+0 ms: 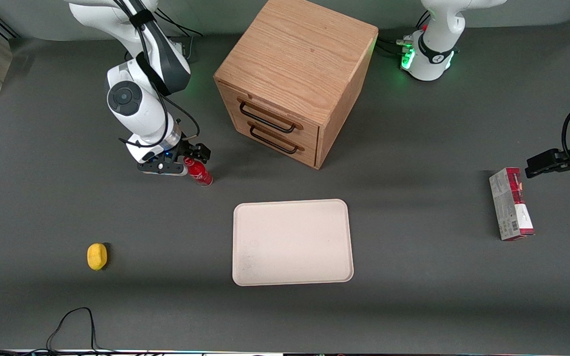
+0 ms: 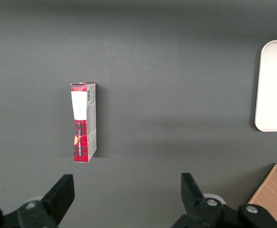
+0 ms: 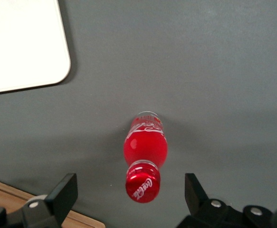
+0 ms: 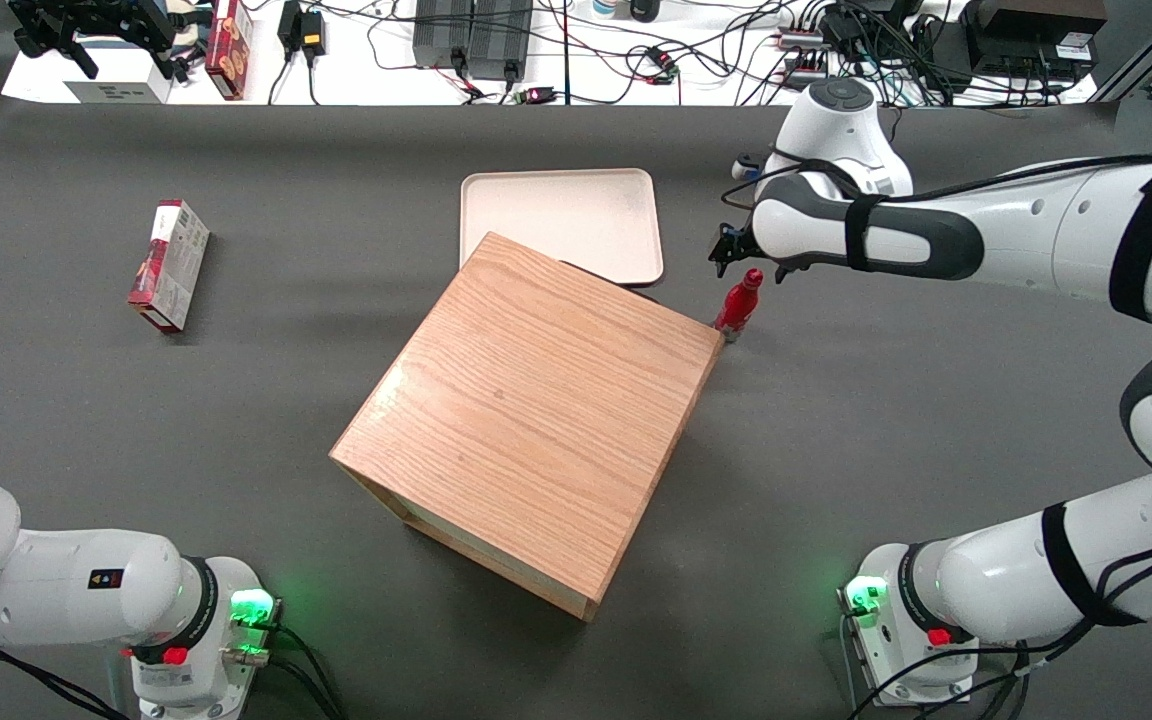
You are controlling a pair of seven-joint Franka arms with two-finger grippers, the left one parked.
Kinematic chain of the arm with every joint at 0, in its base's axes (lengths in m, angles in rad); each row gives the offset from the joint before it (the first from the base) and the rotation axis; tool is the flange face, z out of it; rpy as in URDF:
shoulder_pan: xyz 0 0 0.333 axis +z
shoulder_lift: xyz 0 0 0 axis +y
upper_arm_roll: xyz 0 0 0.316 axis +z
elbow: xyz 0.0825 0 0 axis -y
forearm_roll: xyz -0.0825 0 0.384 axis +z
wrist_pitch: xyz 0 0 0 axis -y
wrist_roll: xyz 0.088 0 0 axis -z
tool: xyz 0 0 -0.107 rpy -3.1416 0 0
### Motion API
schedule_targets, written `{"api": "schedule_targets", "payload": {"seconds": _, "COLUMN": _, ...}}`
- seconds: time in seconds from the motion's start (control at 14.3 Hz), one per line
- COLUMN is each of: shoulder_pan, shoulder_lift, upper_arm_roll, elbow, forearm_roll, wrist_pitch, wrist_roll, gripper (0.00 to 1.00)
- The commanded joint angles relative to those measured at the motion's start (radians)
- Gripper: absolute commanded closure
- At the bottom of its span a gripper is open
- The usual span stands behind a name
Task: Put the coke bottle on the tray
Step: 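Close the right gripper around the bottle's neck and lift it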
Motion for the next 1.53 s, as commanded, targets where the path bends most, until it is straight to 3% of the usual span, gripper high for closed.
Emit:
{"api": "schedule_targets", "payload": {"seconds": 0.0, "shoulder_pan": -0.002, "shoulder_lift": -0.004, "upper_arm_roll": 0.004, "elbow": -0.037, "forearm_roll": -0.025, "wrist_pitch": 0.051, "wrist_roll": 0.021, "gripper": 0.0}}
{"api": "schedule_targets", "payload": {"seconds": 0.07, "shoulder_pan": -0.002, "shoulder_lift": -0.004, "upper_arm_roll": 0.004, "elbow": -0.04, "forearm_roll": -0.025, "wrist_pitch": 0.057, "wrist_roll": 0.022, "gripper": 0.0}}
{"api": "schedule_targets", "payload": {"seconds": 0.14, "shoulder_pan": -0.002, "shoulder_lift": -0.004, "upper_arm_roll": 0.004, "elbow": -0.041, "forearm_roll": -0.025, "wrist_pitch": 0.057, "wrist_roll": 0.021, "gripper": 0.07}}
{"api": "schedule_targets", "payload": {"seconds": 0.28, "shoulder_pan": -0.002, "shoulder_lift": -0.004, "upper_arm_roll": 0.004, "elbow": -0.041, "forearm_roll": -0.028, "wrist_pitch": 0.059, "wrist_roll": 0.021, "gripper": 0.46}}
{"api": "schedule_targets", "payload": {"seconds": 0.35, "shoulder_pan": -0.004, "shoulder_lift": -0.004, "upper_arm_roll": 0.004, "elbow": -0.04, "forearm_roll": -0.035, "wrist_pitch": 0.059, "wrist_roll": 0.021, "gripper": 0.62}}
{"api": "schedule_targets", "payload": {"seconds": 0.63, "shoulder_pan": -0.008, "shoulder_lift": 0.016, "upper_arm_roll": 0.002, "elbow": -0.034, "forearm_roll": -0.059, "wrist_pitch": 0.086, "wrist_roll": 0.021, "gripper": 1.0}}
{"api": "schedule_targets", "payload": {"seconds": 0.91, "shoulder_pan": -0.01, "shoulder_lift": 0.018, "upper_arm_roll": 0.001, "elbow": 0.041, "forearm_roll": -0.059, "wrist_pitch": 0.053, "wrist_roll": 0.022, "gripper": 1.0}}
{"api": "schedule_targets", "payload": {"seconds": 1.26, "shoulder_pan": -0.013, "shoulder_lift": 0.078, "upper_arm_roll": -0.004, "elbow": 0.496, "forearm_roll": -0.054, "wrist_pitch": -0.41, "wrist_roll": 0.012, "gripper": 1.0}}
{"api": "schedule_targets", "payload": {"seconds": 1.47, "shoulder_pan": -0.017, "shoulder_lift": 0.205, "upper_arm_roll": -0.004, "elbow": 0.87, "forearm_roll": -0.048, "wrist_pitch": -0.69, "wrist_roll": 0.005, "gripper": 1.0}}
